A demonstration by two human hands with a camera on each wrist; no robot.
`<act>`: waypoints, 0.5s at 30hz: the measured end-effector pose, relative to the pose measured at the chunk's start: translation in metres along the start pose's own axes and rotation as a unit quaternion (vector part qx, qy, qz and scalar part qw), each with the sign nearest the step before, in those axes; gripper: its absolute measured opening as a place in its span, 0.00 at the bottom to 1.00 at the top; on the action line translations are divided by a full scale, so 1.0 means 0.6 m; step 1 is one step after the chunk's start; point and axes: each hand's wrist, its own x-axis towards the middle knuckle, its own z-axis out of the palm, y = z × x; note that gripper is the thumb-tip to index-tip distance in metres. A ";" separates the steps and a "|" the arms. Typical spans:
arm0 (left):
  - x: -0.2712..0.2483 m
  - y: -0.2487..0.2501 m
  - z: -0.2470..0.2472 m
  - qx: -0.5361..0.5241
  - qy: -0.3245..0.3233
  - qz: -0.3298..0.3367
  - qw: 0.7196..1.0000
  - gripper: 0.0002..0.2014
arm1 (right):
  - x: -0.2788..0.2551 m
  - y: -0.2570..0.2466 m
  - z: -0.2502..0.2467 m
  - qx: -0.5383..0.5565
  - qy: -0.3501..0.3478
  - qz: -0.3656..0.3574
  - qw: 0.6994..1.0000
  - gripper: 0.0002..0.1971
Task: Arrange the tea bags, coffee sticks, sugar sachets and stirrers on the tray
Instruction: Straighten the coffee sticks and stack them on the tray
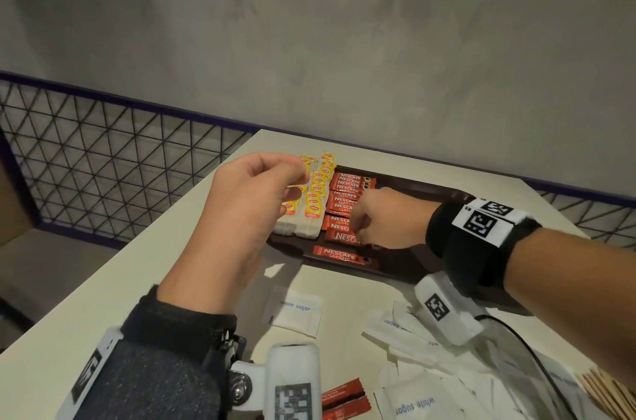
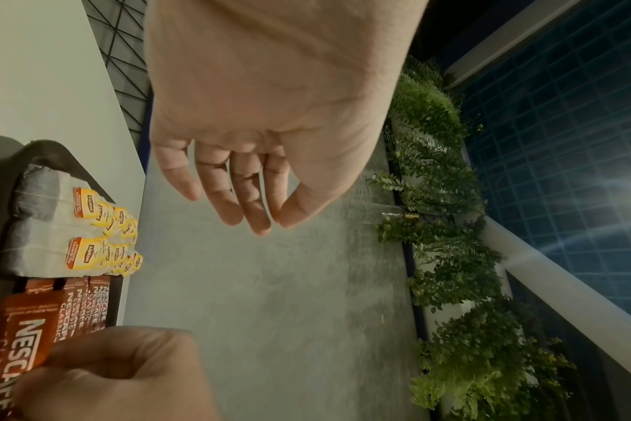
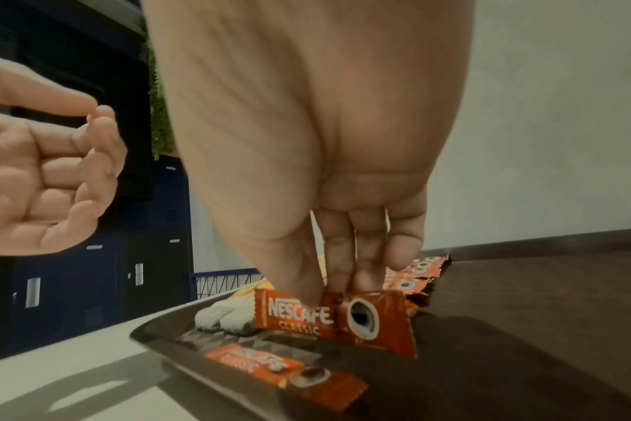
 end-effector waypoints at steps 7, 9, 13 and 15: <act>0.000 0.000 -0.002 -0.001 0.002 -0.001 1.000 0.03 | 0.016 -0.005 0.010 -0.031 -0.001 -0.004 1.000 0.13; 0.001 -0.001 -0.001 -0.001 0.003 0.000 1.000 0.03 | 0.022 -0.005 0.011 -0.041 0.020 -0.009 0.999 0.13; 0.002 -0.003 0.000 0.005 0.003 0.002 1.000 0.04 | 0.031 -0.004 0.013 -0.057 0.030 -0.005 0.998 0.13; 0.003 -0.004 0.001 0.006 0.002 0.001 1.000 0.04 | 0.033 -0.003 0.012 -0.060 0.034 -0.008 0.998 0.13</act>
